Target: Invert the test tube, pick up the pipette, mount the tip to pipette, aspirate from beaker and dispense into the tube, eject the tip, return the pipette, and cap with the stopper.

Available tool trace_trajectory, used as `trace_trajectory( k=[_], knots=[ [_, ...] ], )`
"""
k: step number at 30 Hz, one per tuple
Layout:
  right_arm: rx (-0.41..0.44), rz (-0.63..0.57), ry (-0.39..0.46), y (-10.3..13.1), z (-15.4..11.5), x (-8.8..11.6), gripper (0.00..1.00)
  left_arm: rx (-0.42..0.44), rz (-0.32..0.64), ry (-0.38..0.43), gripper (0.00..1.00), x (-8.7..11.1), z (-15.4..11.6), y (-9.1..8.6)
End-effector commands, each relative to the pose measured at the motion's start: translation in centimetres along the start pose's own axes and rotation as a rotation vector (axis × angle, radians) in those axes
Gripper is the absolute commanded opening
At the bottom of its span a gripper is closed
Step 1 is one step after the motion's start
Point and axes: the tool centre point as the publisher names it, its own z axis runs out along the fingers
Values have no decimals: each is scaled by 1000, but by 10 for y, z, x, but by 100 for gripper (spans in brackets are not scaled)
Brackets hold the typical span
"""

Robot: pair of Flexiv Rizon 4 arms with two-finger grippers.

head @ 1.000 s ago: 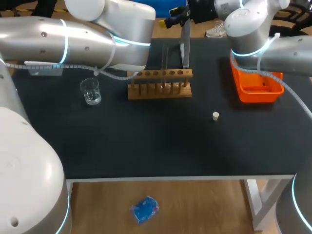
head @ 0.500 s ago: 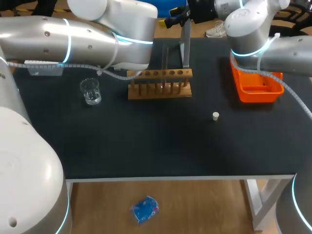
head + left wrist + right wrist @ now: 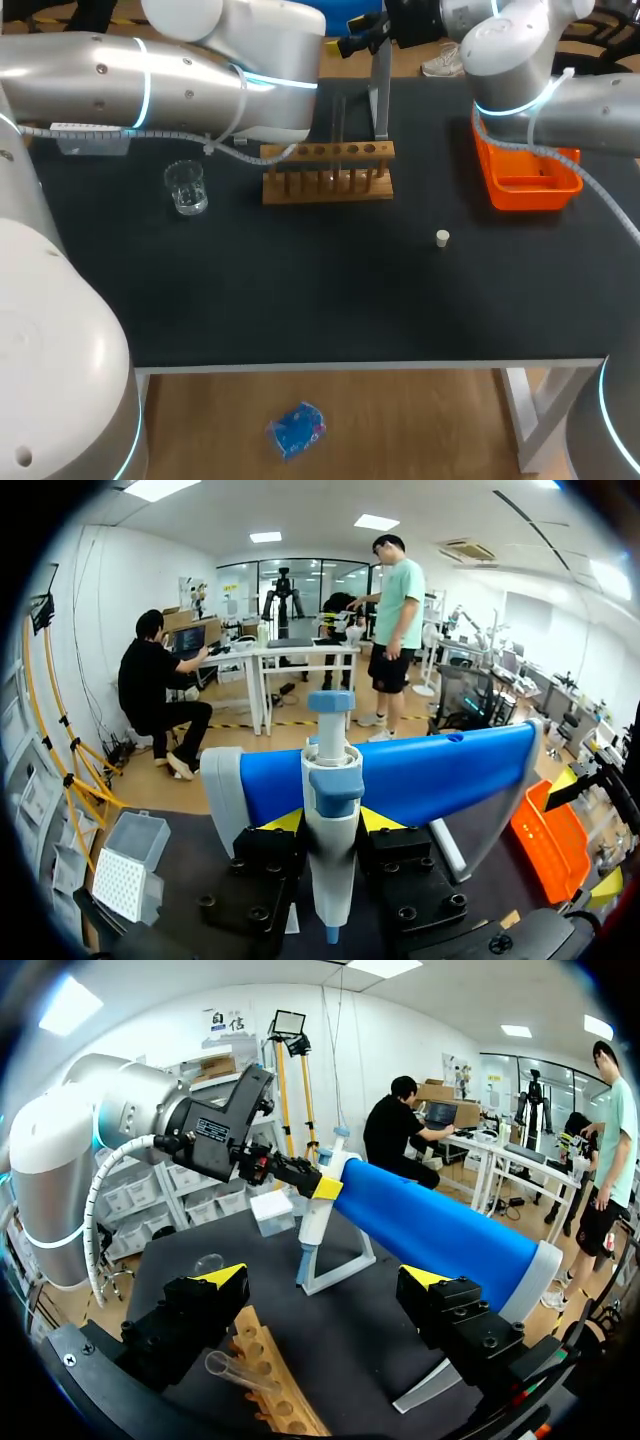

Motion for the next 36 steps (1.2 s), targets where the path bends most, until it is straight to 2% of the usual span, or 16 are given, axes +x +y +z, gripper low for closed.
trace_trajectory(
  k=[1,18,19,20,21,22,23,36],
  knots=[
    [5,0,3,1,-1,-1,100,-11,2,1,0,1,5,0],
    [5,0,3,1,-1,-1,100,-25,-4,0,0,1,10,5],
    [5,0,3,1,-1,-1,100,-26,-6,0,9,1,10,5],
    [5,0,3,1,-1,-1,100,-26,-6,-1,30,2,9,6],
    [5,0,3,1,-1,-1,100,-27,-7,-1,64,2,9,6],
    [5,0,3,1,-1,-1,100,-27,-8,-2,92,2,8,6],
    [5,0,3,1,-1,-1,100,-27,-9,-2,100,2,8,7],
    [5,0,3,1,-1,-1,100,-16,-16,-2,100,6,-8,5]
  ],
)
